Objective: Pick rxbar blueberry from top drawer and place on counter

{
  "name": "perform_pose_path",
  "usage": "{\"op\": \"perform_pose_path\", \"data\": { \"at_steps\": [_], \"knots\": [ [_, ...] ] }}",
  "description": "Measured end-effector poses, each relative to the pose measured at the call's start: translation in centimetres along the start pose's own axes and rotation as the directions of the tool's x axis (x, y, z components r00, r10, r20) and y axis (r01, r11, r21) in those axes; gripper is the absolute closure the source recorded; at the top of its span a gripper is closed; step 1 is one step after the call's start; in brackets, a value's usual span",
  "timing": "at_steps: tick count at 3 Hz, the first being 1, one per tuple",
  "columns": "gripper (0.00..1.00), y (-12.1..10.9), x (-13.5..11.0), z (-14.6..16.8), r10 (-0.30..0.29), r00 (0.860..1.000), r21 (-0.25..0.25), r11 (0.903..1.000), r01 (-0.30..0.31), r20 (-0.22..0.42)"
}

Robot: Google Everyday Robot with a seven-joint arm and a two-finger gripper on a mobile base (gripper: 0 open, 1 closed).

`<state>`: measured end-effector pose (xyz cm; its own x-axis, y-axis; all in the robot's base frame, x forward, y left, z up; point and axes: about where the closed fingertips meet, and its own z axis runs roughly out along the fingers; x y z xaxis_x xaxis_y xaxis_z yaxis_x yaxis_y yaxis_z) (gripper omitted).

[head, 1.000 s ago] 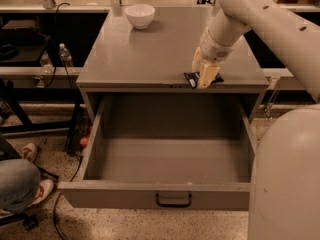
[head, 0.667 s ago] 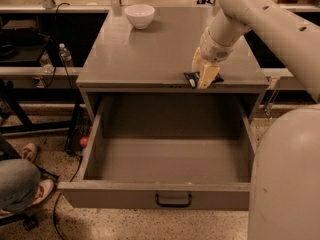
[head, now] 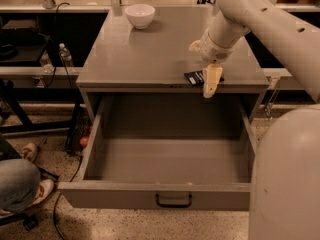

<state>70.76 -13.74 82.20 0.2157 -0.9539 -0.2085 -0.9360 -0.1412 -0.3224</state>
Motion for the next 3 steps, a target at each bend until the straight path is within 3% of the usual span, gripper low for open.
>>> {"op": "perform_pose_path", "data": {
  "at_steps": [1,2,3],
  "knots": [
    [0.00,0.7,3.0,-3.2,0.081,0.995,0.064,0.9950,-0.076,-0.066],
    [0.00,3.3,8.4,-9.1,0.251,0.957,0.204,0.9542,-0.219,-0.148],
    [0.00,5.2,11.3,-11.9,0.346,0.922,0.271,0.9165,-0.294,-0.171]
  ]
}}
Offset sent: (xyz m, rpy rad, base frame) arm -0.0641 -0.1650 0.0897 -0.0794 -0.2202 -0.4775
